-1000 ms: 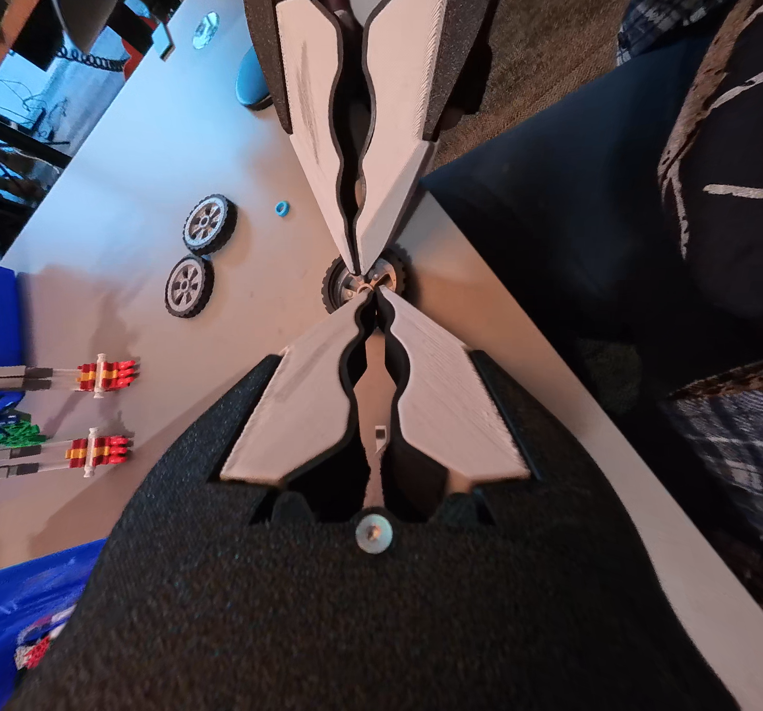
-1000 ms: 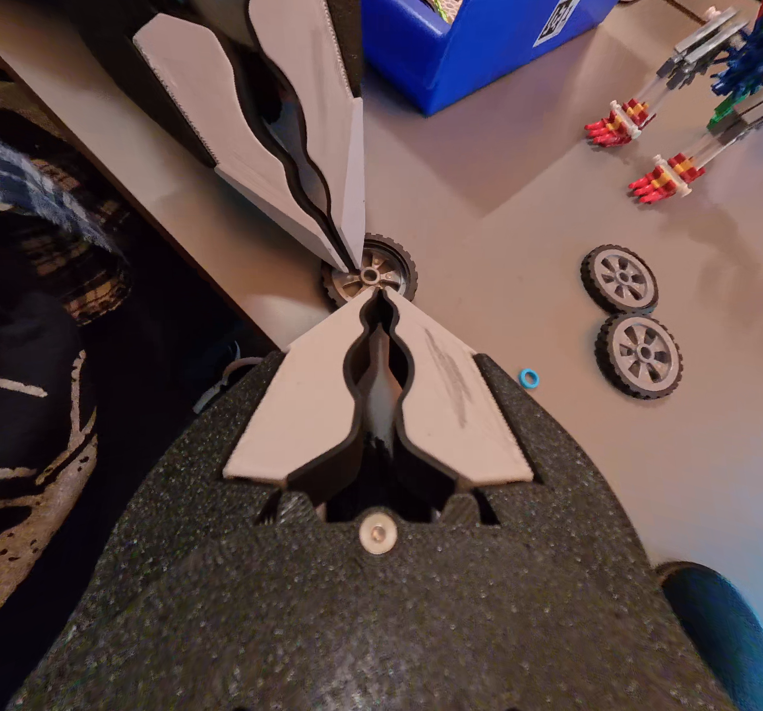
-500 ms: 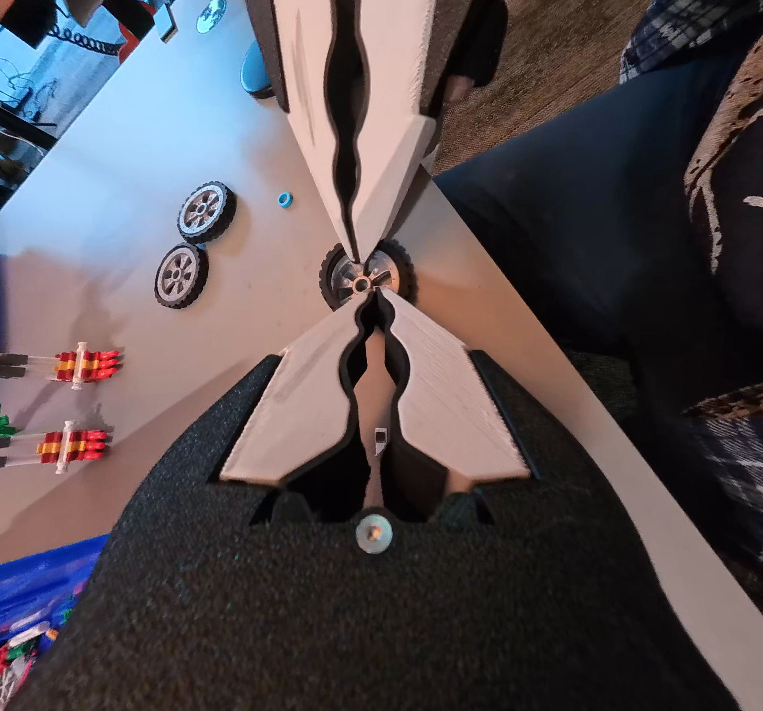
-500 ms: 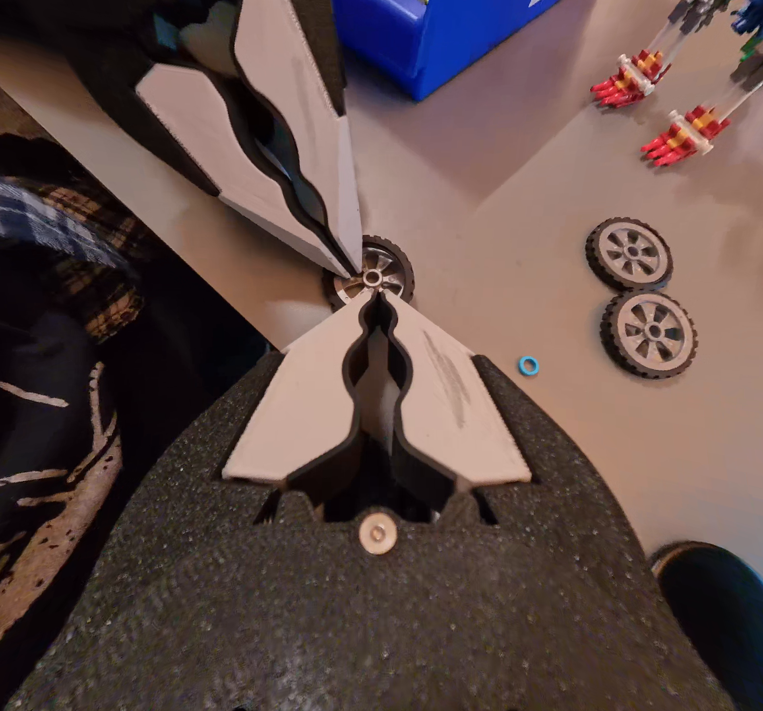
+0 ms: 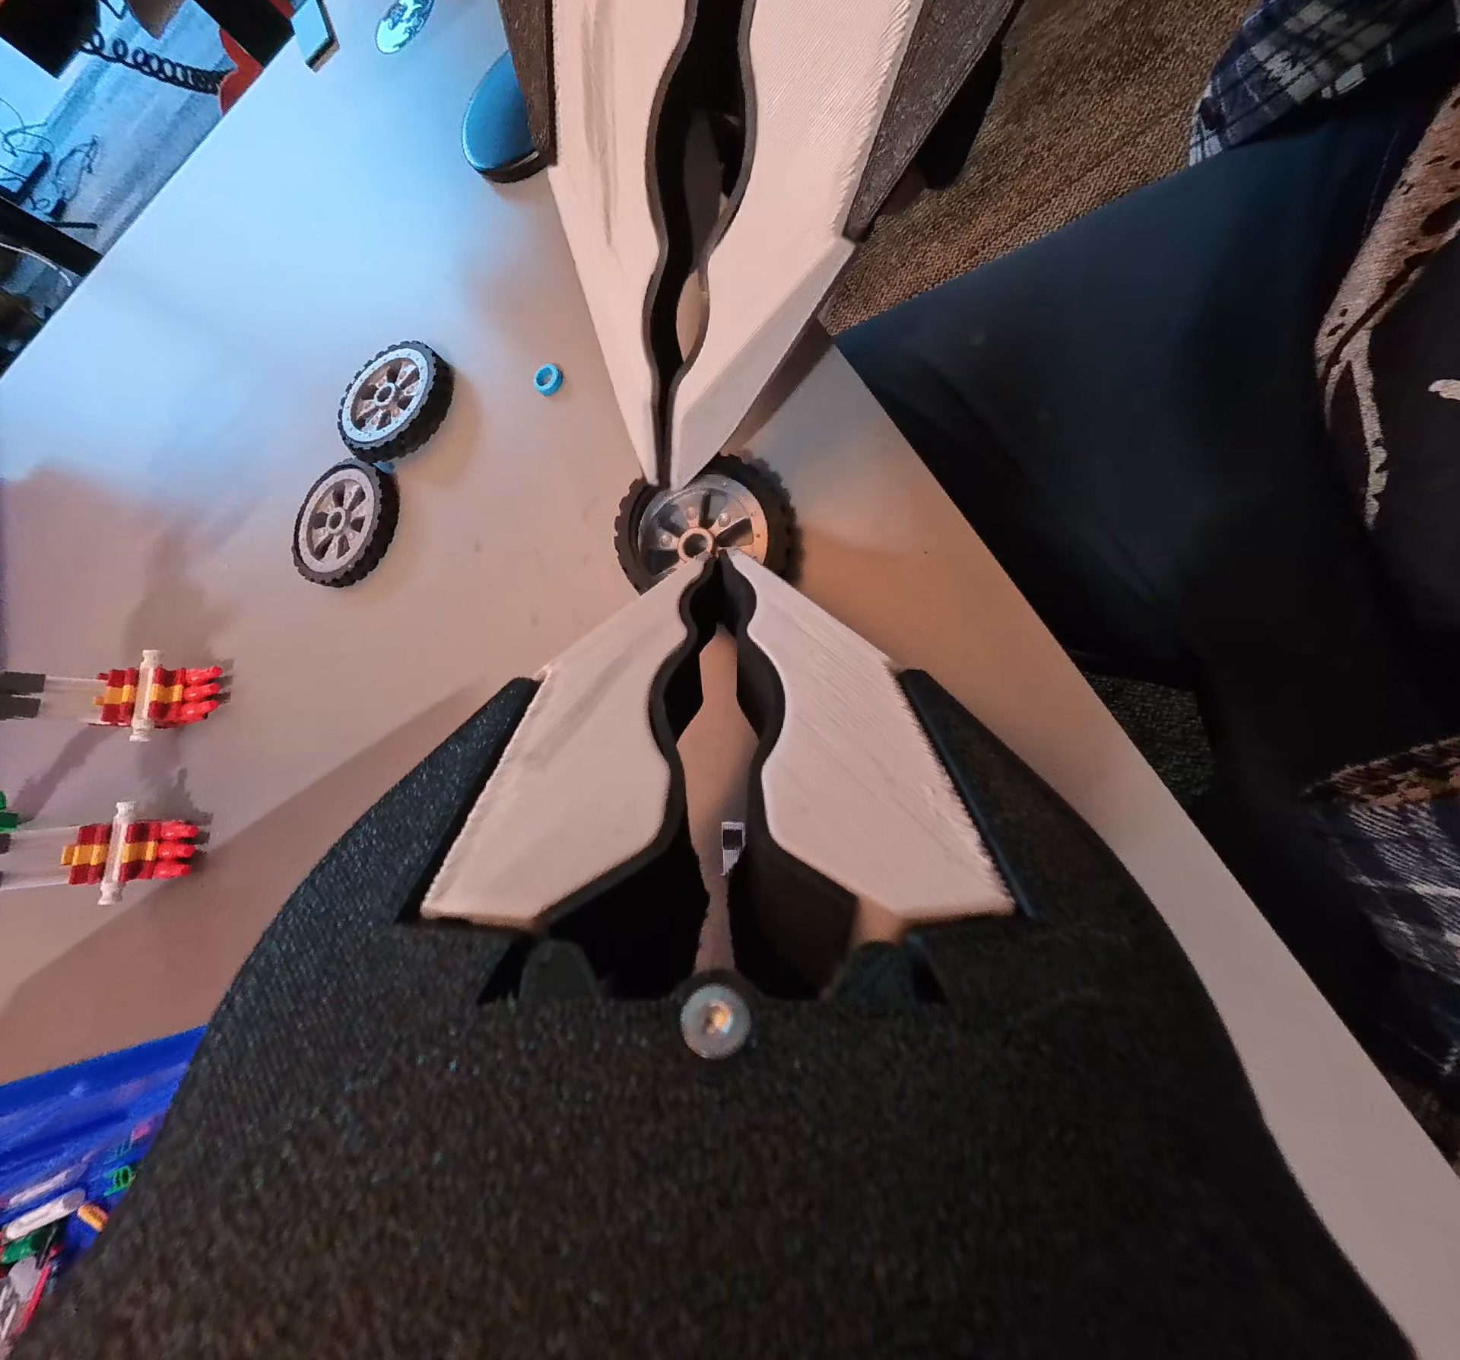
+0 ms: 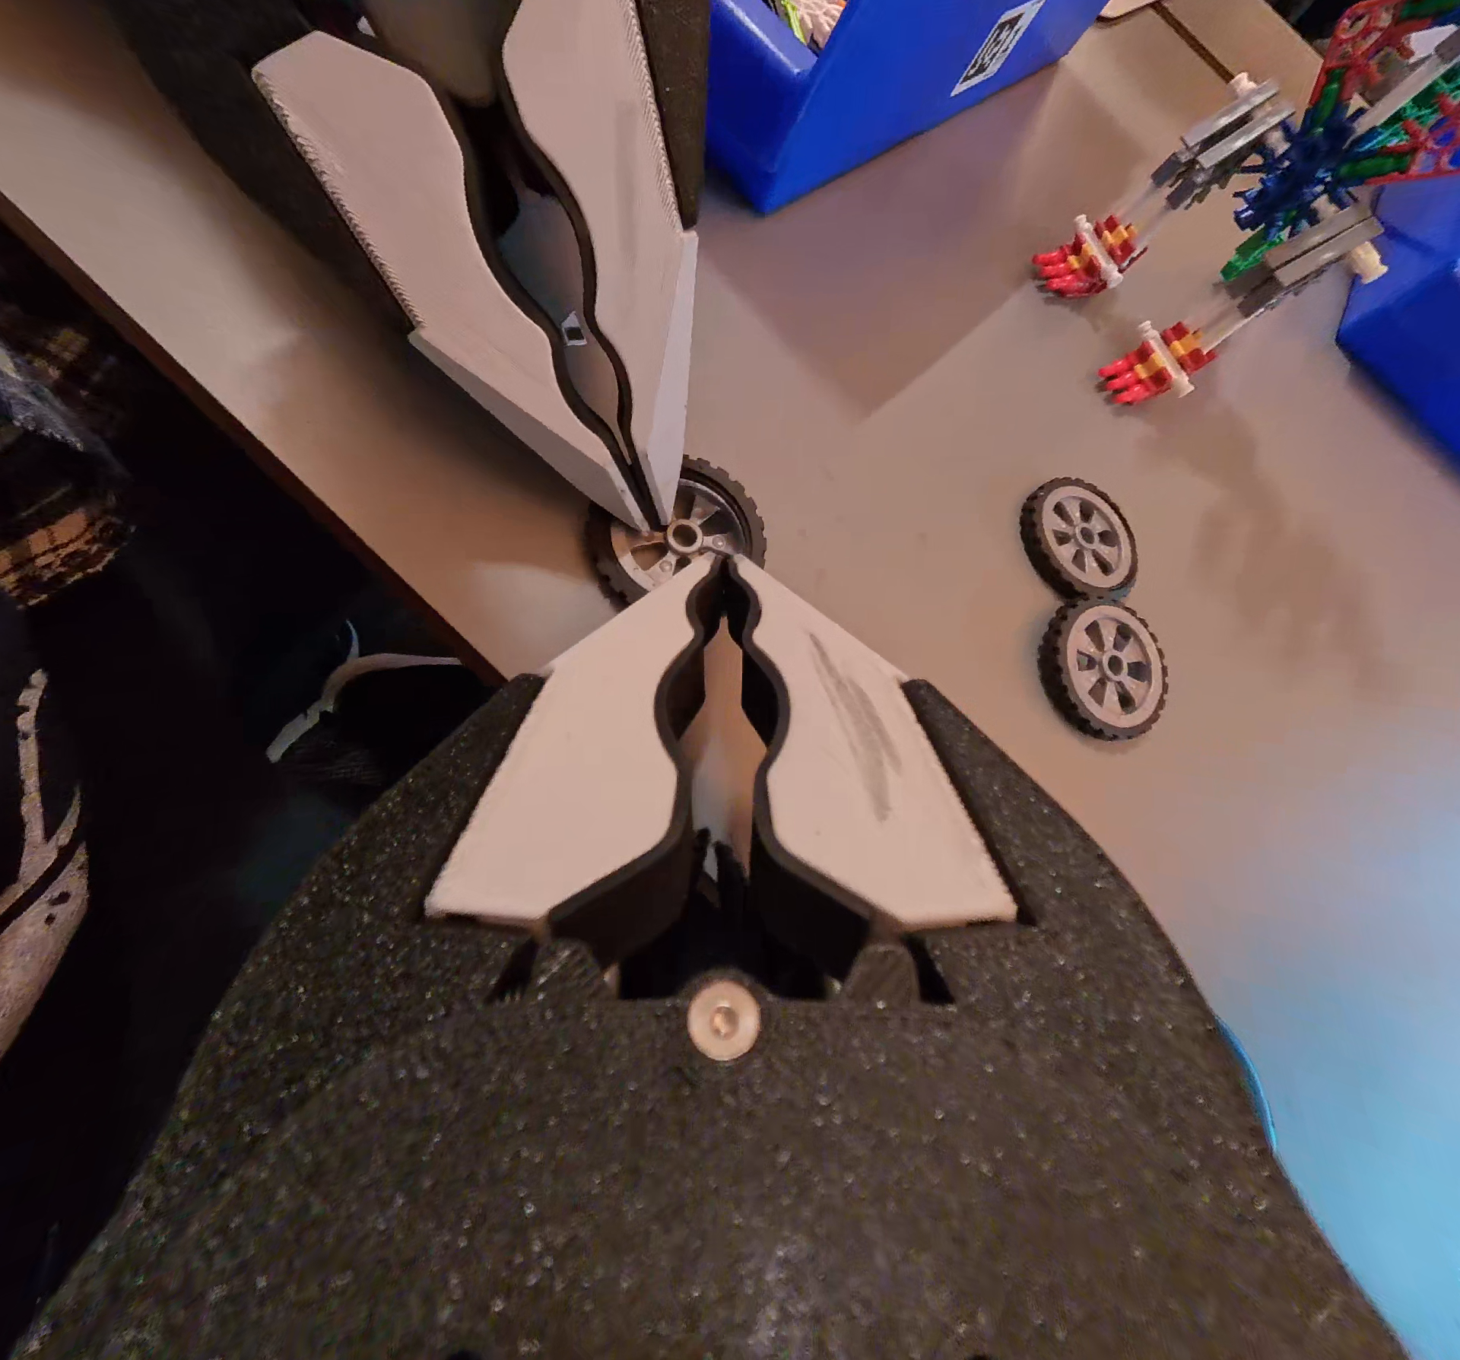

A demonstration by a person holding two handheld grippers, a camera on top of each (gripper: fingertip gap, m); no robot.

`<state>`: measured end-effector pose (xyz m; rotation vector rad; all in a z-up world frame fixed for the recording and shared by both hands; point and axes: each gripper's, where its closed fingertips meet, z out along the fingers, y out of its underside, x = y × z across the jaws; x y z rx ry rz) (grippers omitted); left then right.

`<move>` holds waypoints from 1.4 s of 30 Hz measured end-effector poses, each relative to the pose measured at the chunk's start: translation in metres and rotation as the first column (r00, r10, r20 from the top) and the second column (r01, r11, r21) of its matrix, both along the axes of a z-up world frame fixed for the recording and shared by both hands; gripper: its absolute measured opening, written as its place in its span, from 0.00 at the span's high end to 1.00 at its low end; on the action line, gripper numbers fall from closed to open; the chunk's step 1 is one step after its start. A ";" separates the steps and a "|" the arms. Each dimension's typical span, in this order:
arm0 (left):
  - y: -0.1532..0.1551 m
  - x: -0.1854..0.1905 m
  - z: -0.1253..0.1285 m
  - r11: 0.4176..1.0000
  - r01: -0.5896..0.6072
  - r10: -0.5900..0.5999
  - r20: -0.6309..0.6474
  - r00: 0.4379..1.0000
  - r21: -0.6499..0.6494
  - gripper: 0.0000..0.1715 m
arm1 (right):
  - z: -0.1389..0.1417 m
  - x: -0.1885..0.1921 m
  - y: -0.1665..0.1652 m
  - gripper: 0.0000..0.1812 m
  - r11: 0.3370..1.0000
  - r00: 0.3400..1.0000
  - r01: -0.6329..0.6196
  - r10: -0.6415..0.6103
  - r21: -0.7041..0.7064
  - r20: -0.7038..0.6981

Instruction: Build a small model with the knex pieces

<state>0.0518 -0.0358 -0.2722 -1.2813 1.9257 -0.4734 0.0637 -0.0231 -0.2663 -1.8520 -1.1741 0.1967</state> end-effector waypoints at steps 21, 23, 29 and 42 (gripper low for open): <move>0.005 0.002 -0.002 1.000 -0.015 0.015 -0.003 1.000 0.000 1.00 | -0.010 -0.002 0.013 1.00 0.890 0.995 0.033 -0.073 -0.454 -0.070; 0.005 0.002 -0.002 1.000 -0.014 0.014 -0.003 1.000 0.000 1.00 | -0.010 -0.002 0.013 1.00 0.869 0.998 0.013 -0.040 -0.495 -0.044; 0.005 0.002 -0.002 1.000 -0.015 0.015 -0.002 1.000 -0.001 1.00 | -0.010 -0.005 0.013 1.00 0.784 0.988 -0.078 -0.021 -0.615 -0.152; 0.009 -0.001 -0.002 0.999 -0.031 0.031 -0.001 1.000 -0.010 1.00 | -0.009 -0.008 0.011 1.00 0.721 0.946 -0.135 -0.109 -0.679 -0.304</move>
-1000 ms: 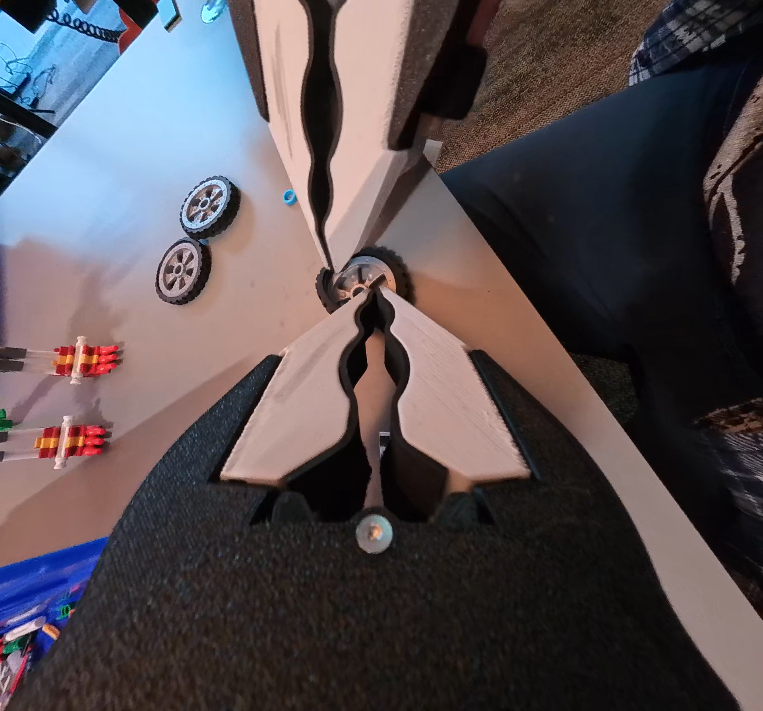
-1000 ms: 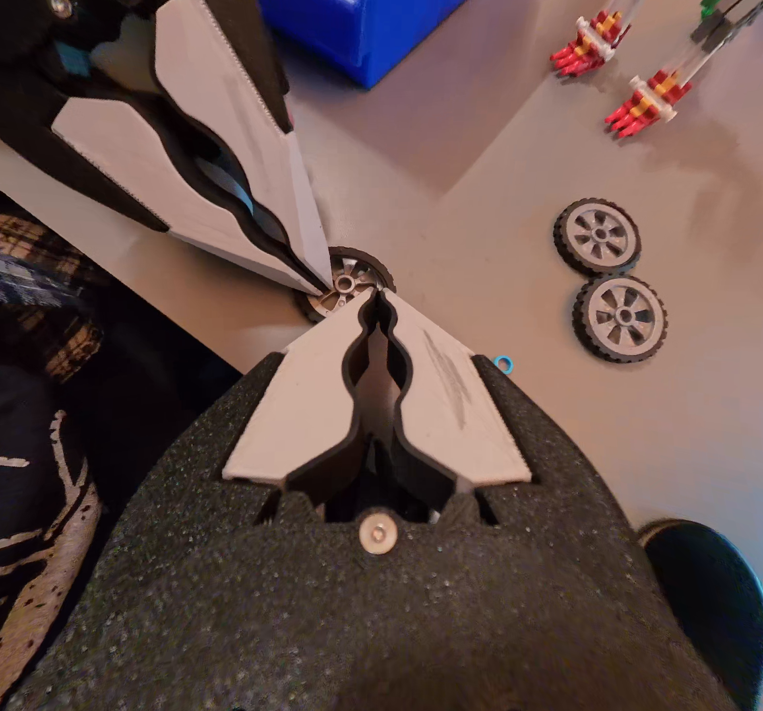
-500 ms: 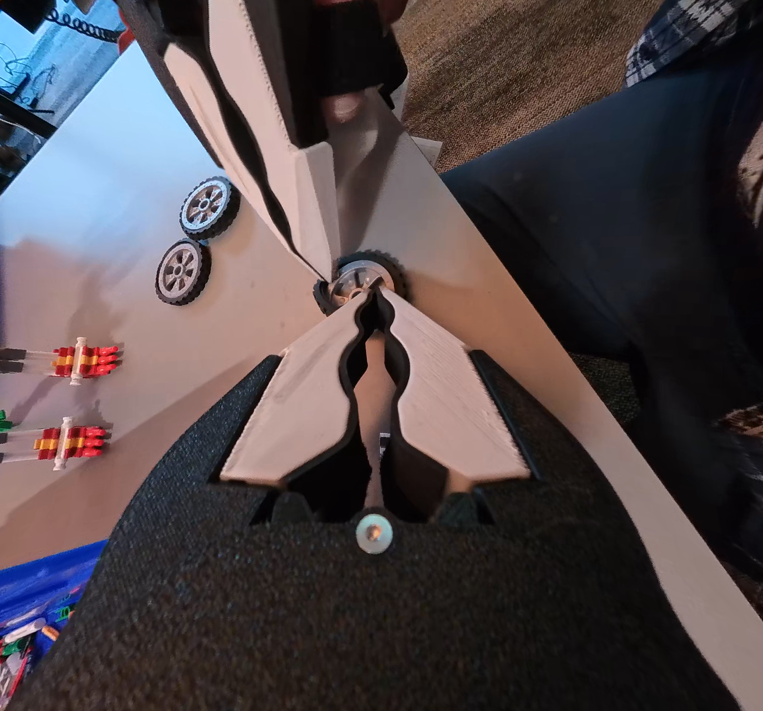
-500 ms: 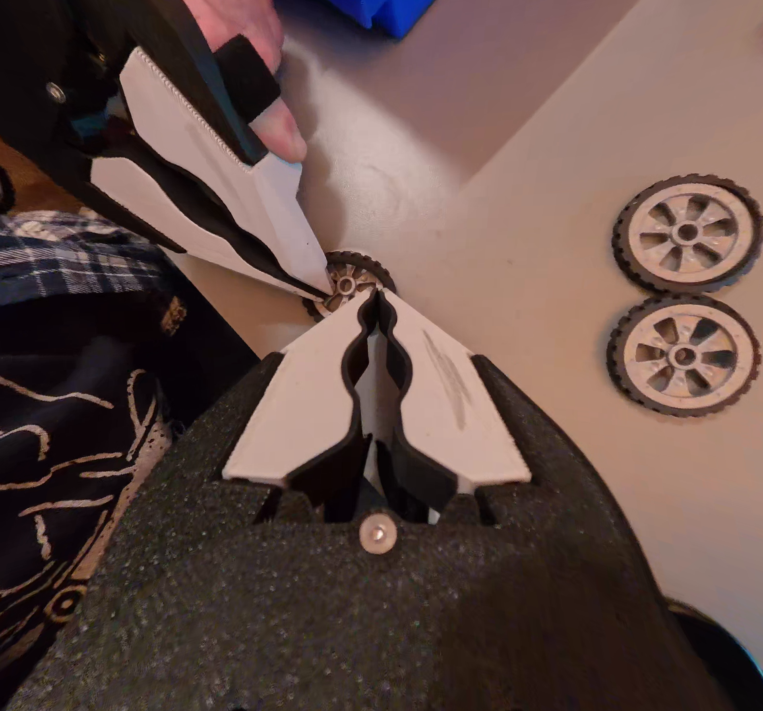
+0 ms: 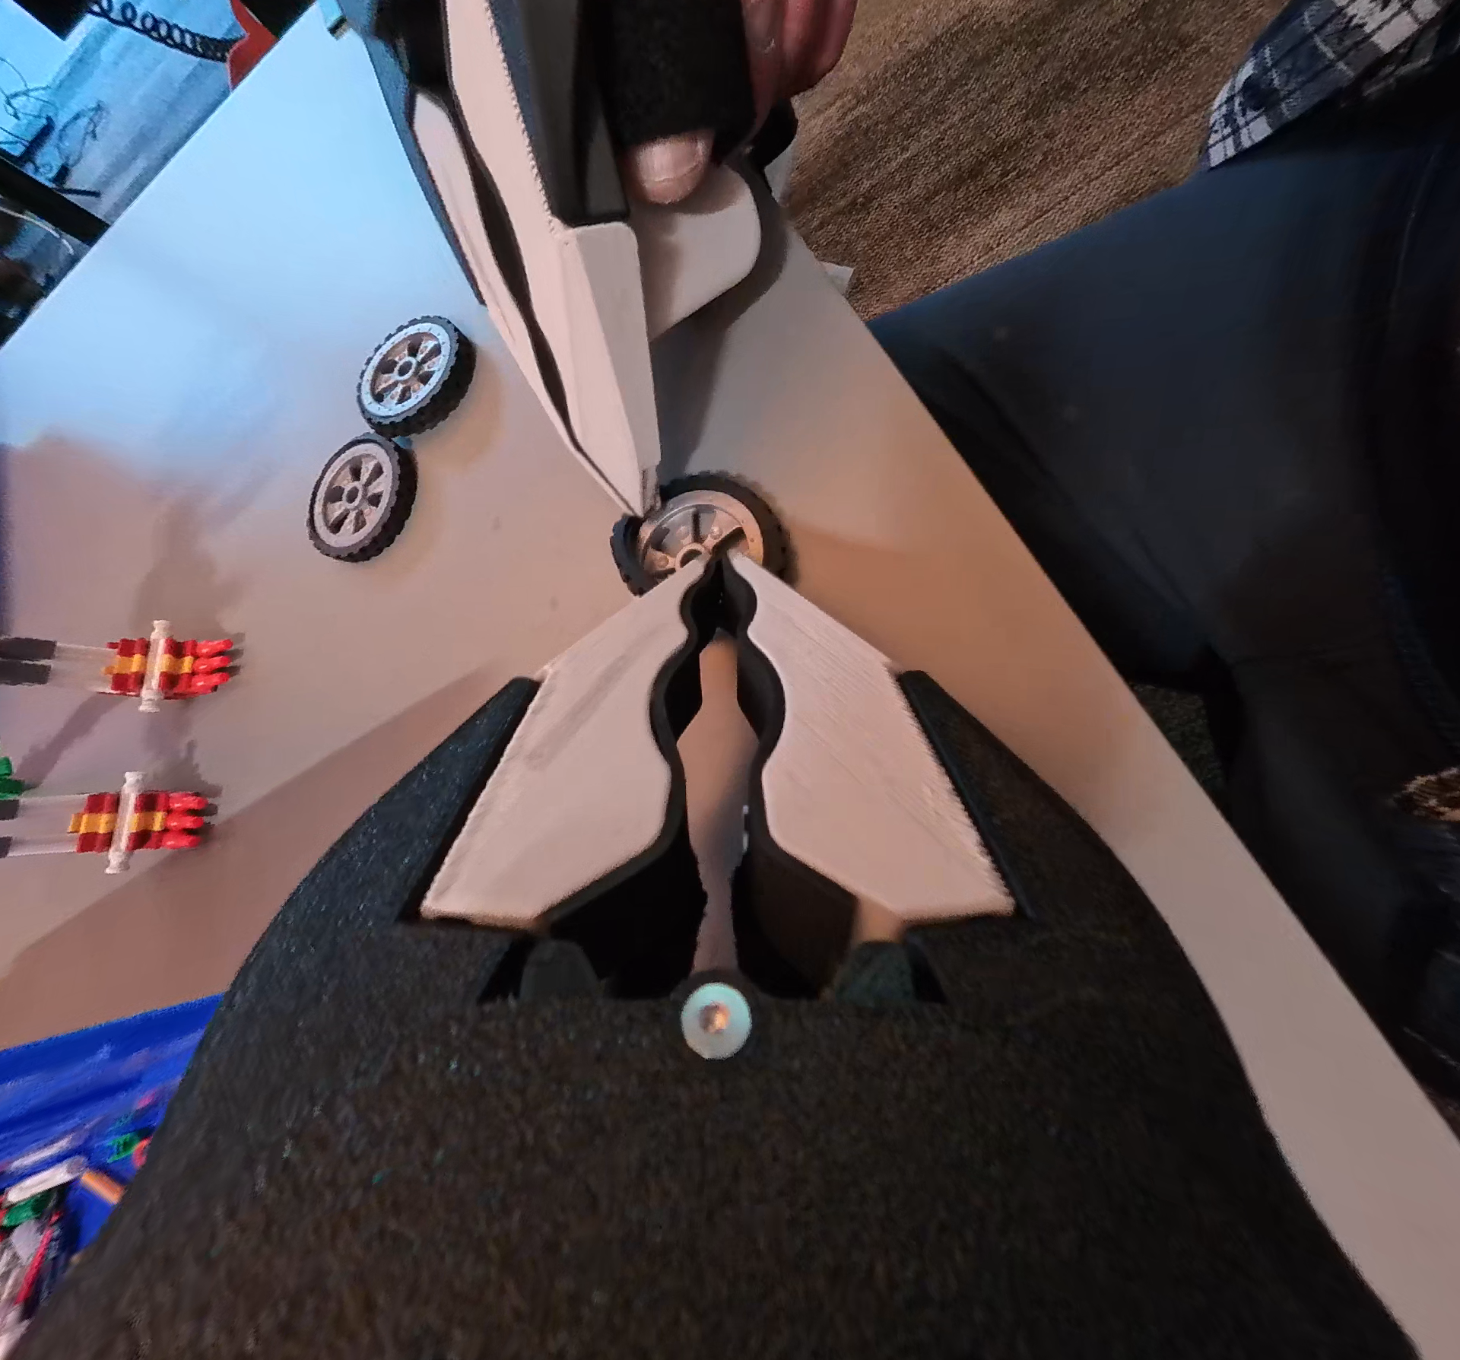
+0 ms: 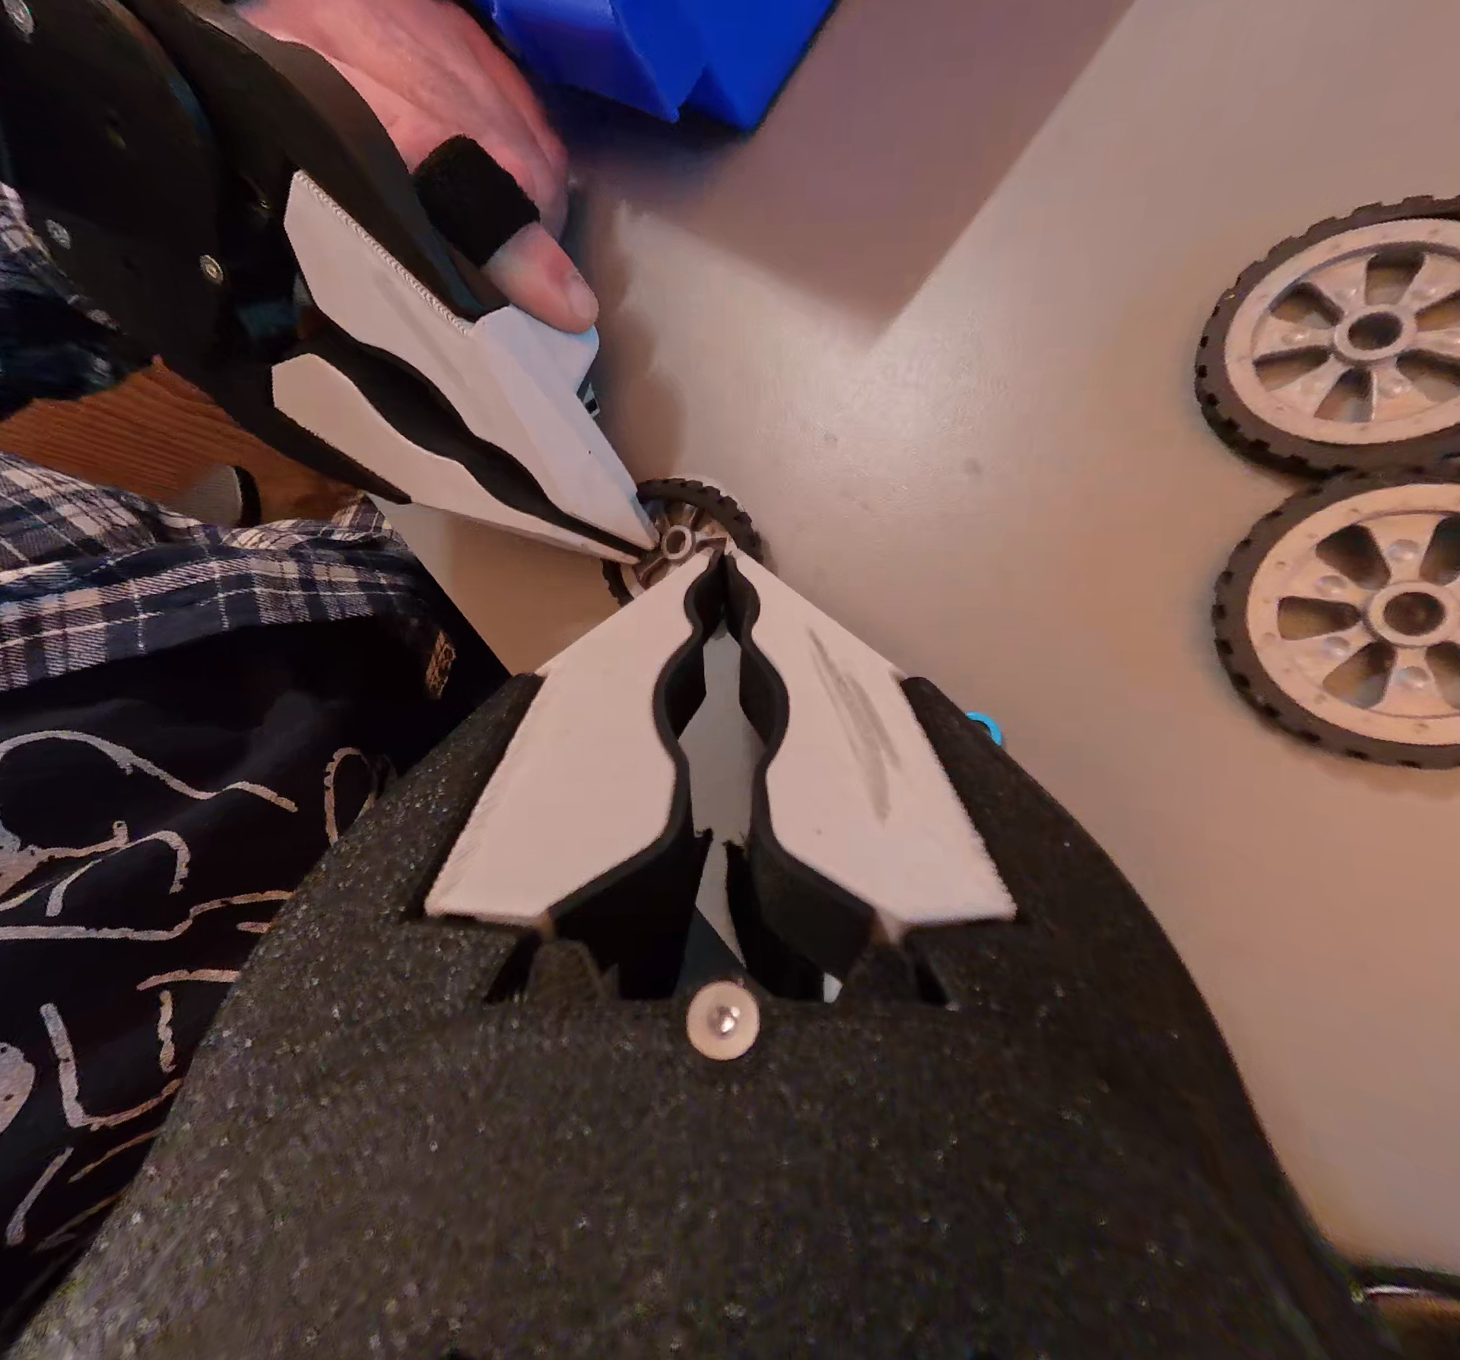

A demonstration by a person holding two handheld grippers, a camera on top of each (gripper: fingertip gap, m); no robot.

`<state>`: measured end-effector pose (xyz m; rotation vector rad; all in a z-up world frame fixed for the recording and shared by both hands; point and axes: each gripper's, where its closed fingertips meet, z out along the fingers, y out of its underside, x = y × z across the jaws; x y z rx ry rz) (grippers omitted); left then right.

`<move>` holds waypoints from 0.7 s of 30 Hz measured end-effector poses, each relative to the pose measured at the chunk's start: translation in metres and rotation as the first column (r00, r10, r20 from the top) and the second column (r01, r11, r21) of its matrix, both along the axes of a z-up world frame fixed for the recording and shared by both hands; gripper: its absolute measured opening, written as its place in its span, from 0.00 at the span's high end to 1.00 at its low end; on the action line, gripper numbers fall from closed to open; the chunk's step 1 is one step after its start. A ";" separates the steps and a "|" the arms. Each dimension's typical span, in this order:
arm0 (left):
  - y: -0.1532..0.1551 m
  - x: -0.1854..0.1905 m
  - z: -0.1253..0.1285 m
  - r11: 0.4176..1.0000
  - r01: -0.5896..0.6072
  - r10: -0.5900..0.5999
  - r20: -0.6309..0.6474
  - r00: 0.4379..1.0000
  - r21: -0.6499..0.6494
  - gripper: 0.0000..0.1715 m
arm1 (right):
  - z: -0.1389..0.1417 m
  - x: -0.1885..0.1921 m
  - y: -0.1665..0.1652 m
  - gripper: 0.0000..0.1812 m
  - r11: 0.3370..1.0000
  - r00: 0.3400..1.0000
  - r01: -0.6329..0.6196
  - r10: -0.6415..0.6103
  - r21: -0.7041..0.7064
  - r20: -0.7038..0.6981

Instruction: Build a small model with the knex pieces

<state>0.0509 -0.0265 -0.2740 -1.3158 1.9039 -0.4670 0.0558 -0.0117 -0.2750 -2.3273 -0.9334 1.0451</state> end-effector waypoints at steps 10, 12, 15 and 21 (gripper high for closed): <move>0.005 -0.002 0.000 0.997 -0.079 0.079 -0.032 0.996 -0.005 1.00 | -0.001 0.000 -0.001 1.00 0.997 0.996 -0.001 -0.006 0.083 0.087; 0.006 -0.003 0.000 0.994 -0.103 0.102 -0.030 0.994 -0.024 1.00 | -0.001 0.000 -0.001 1.00 0.995 0.996 0.002 -0.010 0.097 0.090; 0.006 -0.003 -0.001 0.987 -0.140 0.138 -0.024 0.990 -0.083 1.00 | -0.001 0.000 -0.001 1.00 0.992 0.993 -0.001 -0.014 0.123 0.114; 0.006 -0.002 -0.001 0.980 -0.155 0.153 -0.024 0.988 -0.124 1.00 | -0.001 -0.001 0.000 1.00 0.966 0.970 -0.055 -0.008 0.254 0.243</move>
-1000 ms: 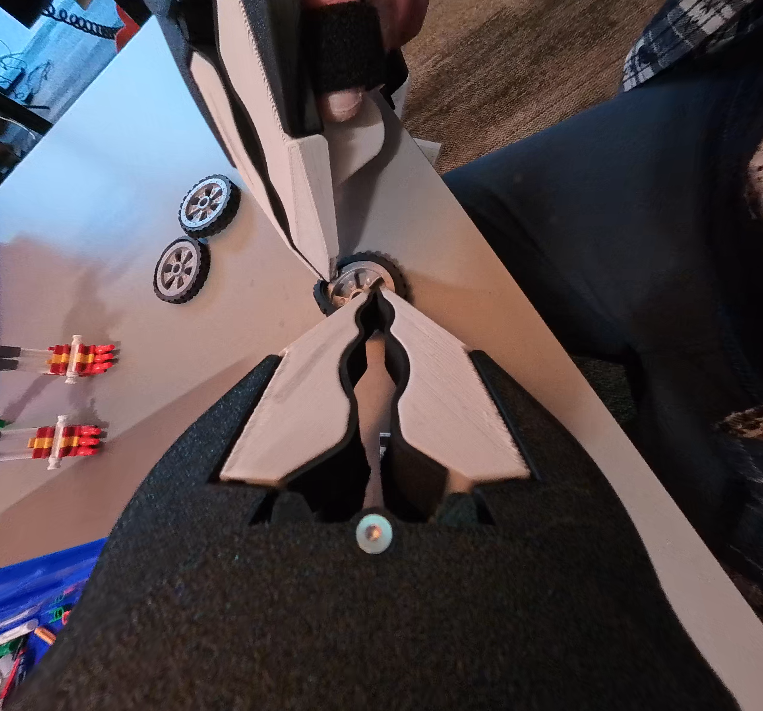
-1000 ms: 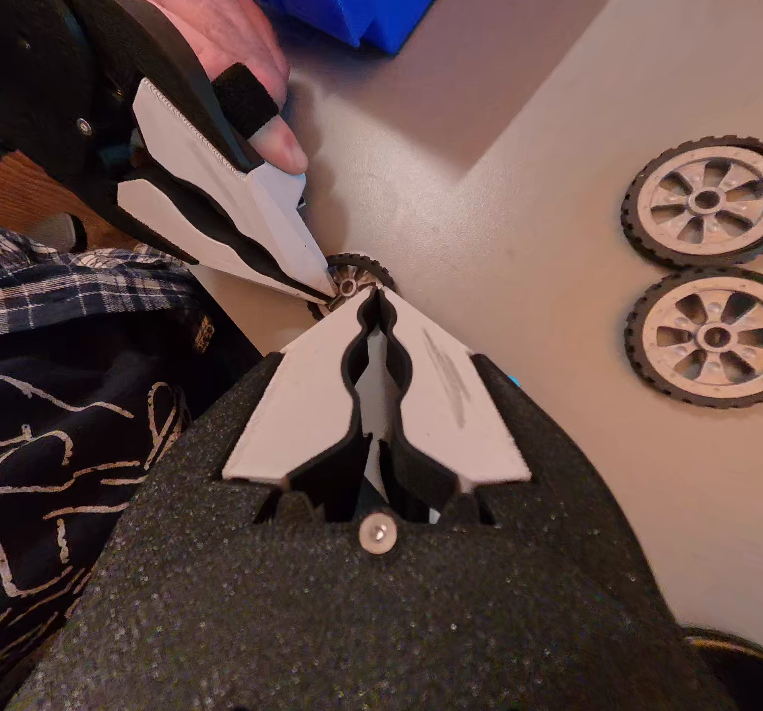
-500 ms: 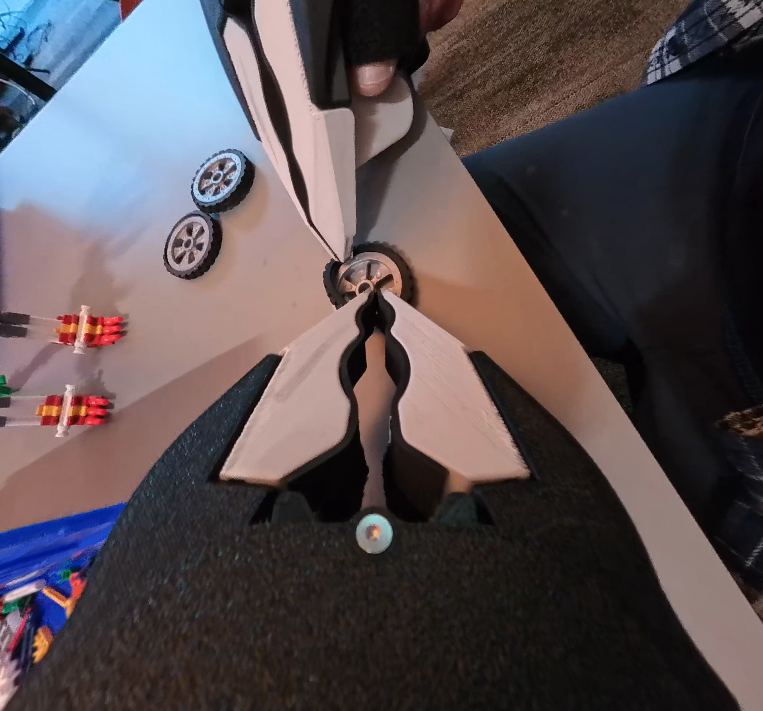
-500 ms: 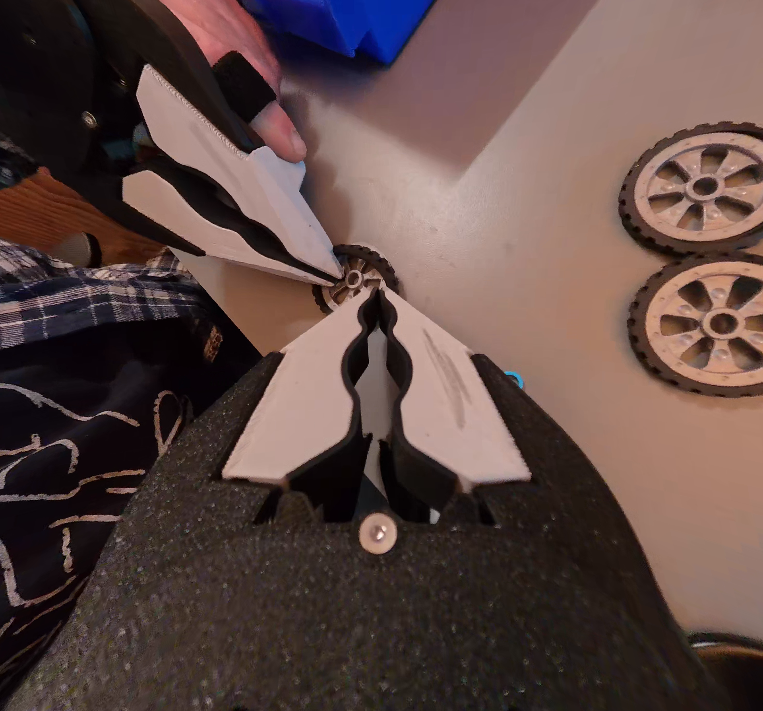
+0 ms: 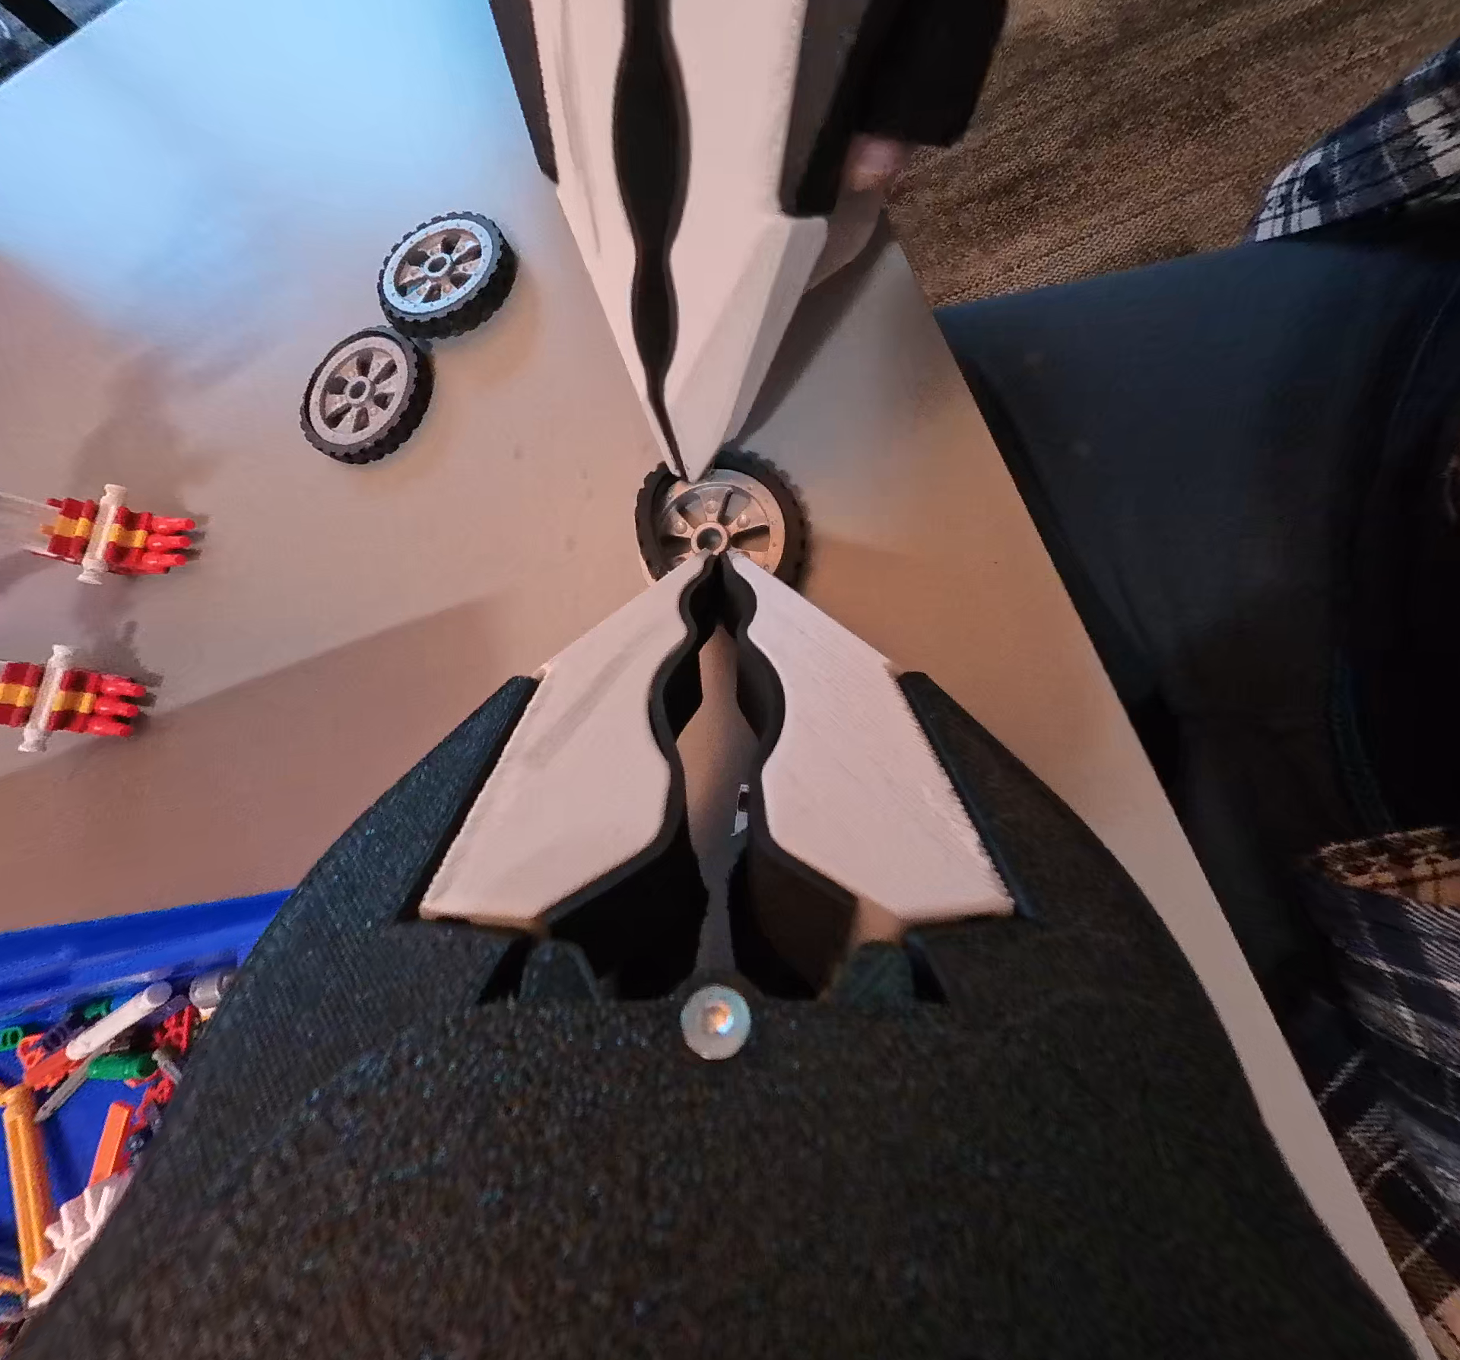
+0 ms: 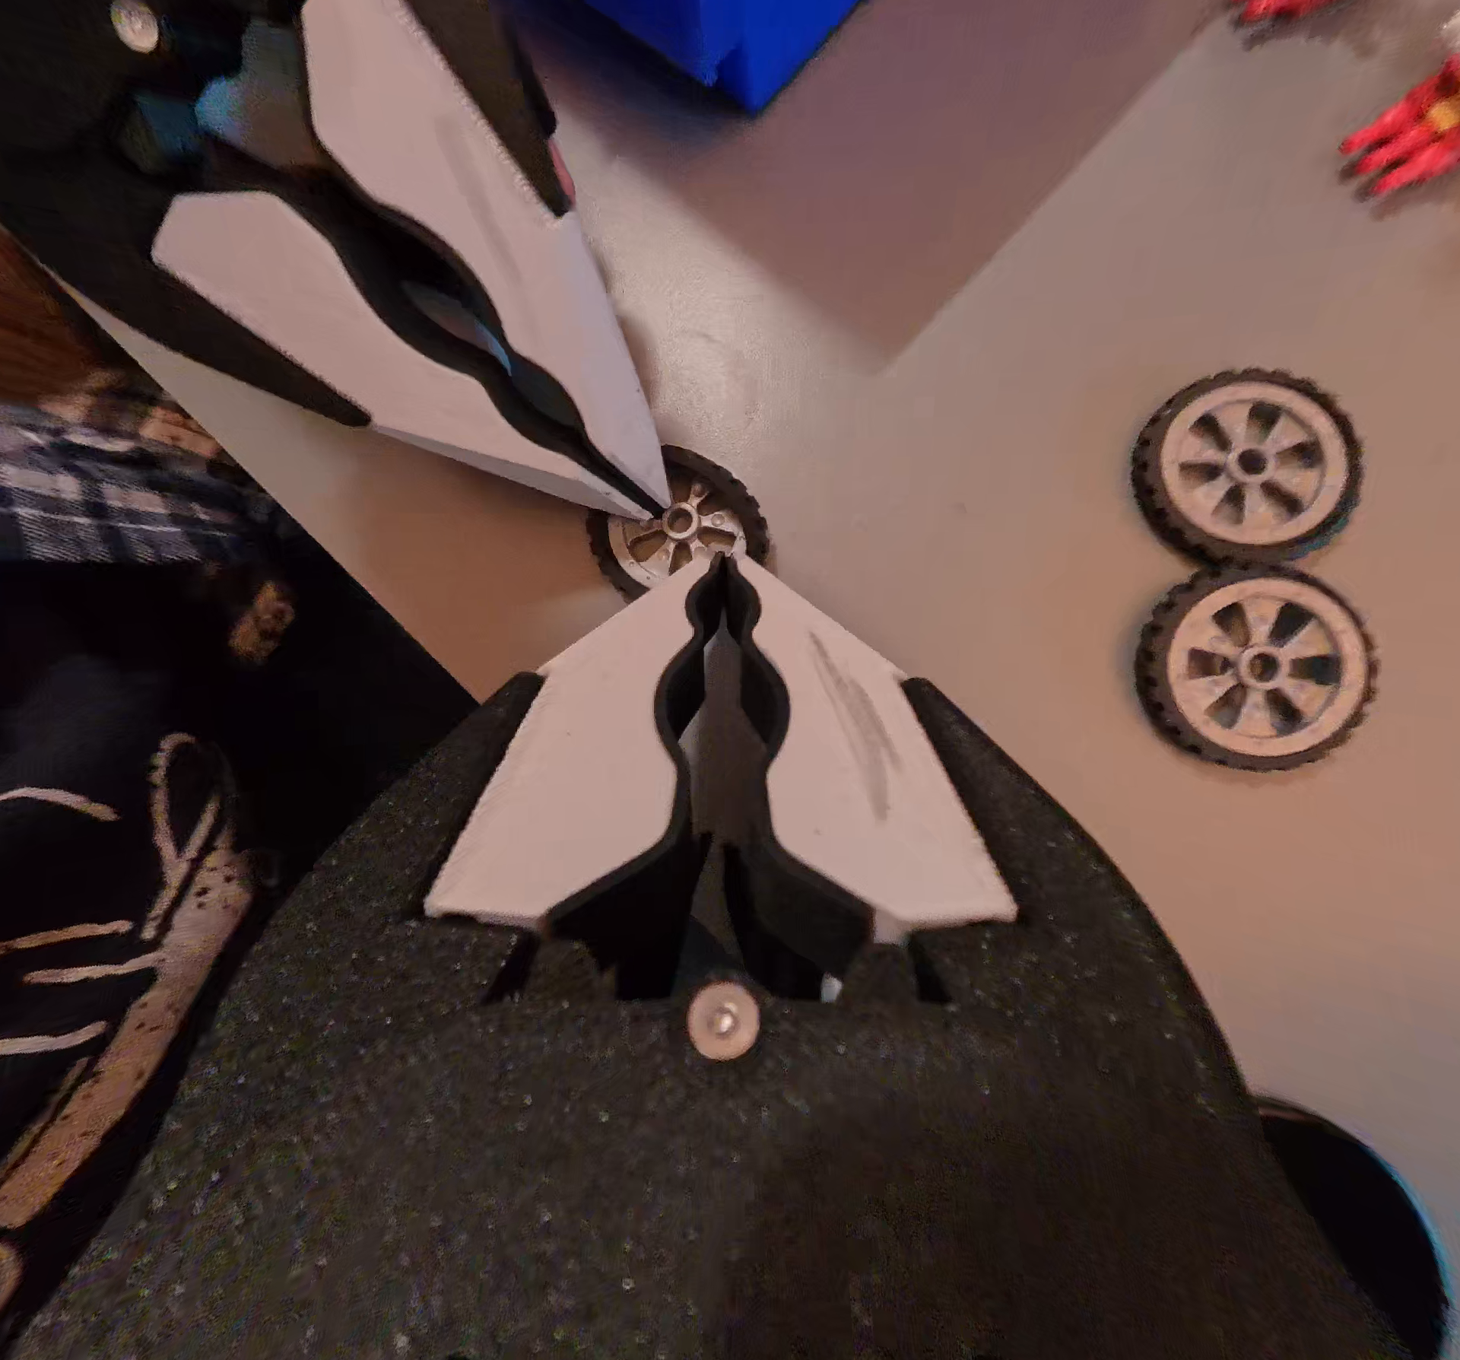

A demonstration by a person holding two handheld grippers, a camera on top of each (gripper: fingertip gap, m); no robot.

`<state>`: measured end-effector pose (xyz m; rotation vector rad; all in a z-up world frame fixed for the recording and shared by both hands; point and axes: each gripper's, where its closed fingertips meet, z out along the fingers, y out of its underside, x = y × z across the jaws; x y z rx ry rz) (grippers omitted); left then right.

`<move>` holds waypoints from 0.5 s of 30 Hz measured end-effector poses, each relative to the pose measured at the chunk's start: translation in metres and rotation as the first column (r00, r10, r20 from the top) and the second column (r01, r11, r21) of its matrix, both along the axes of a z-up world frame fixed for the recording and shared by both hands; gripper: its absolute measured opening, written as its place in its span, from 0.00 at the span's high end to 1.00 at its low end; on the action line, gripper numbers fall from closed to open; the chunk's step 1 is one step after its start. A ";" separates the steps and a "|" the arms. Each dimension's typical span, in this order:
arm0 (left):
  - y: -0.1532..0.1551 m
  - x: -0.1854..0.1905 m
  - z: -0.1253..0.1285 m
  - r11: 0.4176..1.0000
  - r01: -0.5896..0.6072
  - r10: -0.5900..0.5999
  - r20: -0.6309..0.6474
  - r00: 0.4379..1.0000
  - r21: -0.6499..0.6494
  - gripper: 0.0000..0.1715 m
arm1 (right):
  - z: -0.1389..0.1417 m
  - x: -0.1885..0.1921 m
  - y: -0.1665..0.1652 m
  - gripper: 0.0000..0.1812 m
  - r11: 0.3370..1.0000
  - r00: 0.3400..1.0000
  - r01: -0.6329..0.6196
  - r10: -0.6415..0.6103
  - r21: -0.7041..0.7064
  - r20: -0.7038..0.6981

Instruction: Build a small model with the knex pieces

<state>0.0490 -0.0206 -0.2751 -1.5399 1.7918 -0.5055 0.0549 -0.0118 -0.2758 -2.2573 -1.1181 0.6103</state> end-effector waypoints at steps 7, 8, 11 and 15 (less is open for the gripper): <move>-0.001 0.001 0.000 1.000 0.005 -0.005 0.002 1.000 -0.021 1.00 | 0.007 -0.005 0.004 1.00 0.979 0.986 -0.089 0.061 0.181 0.155; -0.001 0.001 0.000 1.000 0.005 -0.005 0.002 1.000 -0.020 1.00 | 0.010 -0.006 0.006 1.00 0.975 0.985 -0.092 0.060 0.200 0.160; -0.002 0.001 0.000 1.000 0.007 -0.007 0.002 1.000 -0.018 1.00 | 0.016 -0.008 0.011 1.00 0.962 0.982 -0.113 0.070 0.247 0.175; -0.002 0.002 -0.001 1.000 0.007 -0.007 0.002 1.000 -0.019 1.00 | 0.007 -0.008 0.010 1.00 0.961 0.975 -0.148 0.102 0.235 0.199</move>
